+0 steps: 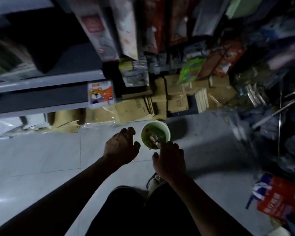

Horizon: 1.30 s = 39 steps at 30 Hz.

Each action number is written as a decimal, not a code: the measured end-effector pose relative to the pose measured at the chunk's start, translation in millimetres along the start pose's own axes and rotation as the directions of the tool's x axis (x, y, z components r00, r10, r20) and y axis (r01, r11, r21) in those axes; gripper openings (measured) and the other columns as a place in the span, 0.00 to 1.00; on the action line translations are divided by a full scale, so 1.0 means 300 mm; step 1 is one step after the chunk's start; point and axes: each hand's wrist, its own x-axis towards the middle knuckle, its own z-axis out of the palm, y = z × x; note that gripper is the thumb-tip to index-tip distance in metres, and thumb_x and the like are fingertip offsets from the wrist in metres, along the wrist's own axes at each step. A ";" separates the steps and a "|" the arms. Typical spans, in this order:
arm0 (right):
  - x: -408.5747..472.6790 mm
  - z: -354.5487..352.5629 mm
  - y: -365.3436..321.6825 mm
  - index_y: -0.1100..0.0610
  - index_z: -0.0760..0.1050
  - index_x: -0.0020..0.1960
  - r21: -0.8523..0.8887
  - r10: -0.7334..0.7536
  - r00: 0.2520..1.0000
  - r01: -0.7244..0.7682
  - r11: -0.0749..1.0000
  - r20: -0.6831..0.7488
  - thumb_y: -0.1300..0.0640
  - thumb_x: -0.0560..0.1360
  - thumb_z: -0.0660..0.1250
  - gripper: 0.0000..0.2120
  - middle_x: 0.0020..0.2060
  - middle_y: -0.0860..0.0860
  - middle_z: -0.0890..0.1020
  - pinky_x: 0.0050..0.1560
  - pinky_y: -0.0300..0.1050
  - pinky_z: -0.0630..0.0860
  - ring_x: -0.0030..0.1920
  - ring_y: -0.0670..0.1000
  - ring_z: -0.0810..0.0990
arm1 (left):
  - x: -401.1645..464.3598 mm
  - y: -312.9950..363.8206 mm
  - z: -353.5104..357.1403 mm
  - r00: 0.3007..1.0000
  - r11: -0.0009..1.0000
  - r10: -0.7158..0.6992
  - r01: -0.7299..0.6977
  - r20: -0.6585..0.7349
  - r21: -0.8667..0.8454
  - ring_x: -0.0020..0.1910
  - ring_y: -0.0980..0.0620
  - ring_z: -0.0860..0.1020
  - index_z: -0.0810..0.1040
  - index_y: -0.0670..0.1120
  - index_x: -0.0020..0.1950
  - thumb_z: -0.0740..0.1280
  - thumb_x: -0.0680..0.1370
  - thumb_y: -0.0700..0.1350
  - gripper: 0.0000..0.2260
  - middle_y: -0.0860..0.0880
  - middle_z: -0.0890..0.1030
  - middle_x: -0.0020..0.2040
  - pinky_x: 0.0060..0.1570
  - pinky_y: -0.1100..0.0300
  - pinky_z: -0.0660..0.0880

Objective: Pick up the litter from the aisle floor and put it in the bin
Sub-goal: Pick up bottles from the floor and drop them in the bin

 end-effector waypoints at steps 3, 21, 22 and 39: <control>-0.062 -0.012 -0.120 0.53 0.72 0.67 -0.004 -0.133 0.991 0.132 0.991 -0.030 0.45 0.78 0.62 0.20 0.60 0.52 0.80 0.54 0.47 0.71 0.58 0.52 0.77 | -0.139 -0.130 -0.062 0.995 0.996 -0.072 0.068 -0.076 -0.055 0.53 0.45 0.80 0.71 0.50 0.66 0.65 0.78 0.56 0.19 0.48 0.80 0.57 0.49 0.49 0.79; -0.498 0.194 -0.931 0.50 0.72 0.67 -0.119 -0.703 0.641 0.759 0.640 0.308 0.46 0.79 0.57 0.19 0.61 0.49 0.75 0.56 0.50 0.73 0.61 0.51 0.72 | -1.199 -0.837 -0.017 0.615 0.656 -0.746 0.609 -0.257 -0.446 0.53 0.47 0.79 0.71 0.50 0.65 0.62 0.79 0.56 0.18 0.51 0.79 0.57 0.45 0.52 0.78; -0.513 0.205 -0.966 0.50 0.72 0.67 -0.120 -0.719 0.614 0.781 0.612 0.325 0.47 0.79 0.57 0.19 0.61 0.49 0.75 0.56 0.49 0.74 0.61 0.51 0.72 | -1.236 -0.853 -0.009 0.571 0.611 -0.783 0.635 -0.246 -0.473 0.54 0.47 0.79 0.71 0.51 0.65 0.62 0.78 0.56 0.18 0.51 0.79 0.58 0.46 0.52 0.78; -0.434 0.249 -1.412 0.53 0.75 0.63 0.055 -0.904 0.193 0.972 0.230 0.381 0.50 0.78 0.62 0.15 0.54 0.49 0.80 0.51 0.49 0.78 0.55 0.50 0.76 | -1.353 -0.910 -0.053 0.072 0.163 -0.983 0.769 -0.170 -0.619 0.50 0.49 0.78 0.72 0.52 0.64 0.60 0.77 0.56 0.17 0.53 0.80 0.54 0.45 0.53 0.76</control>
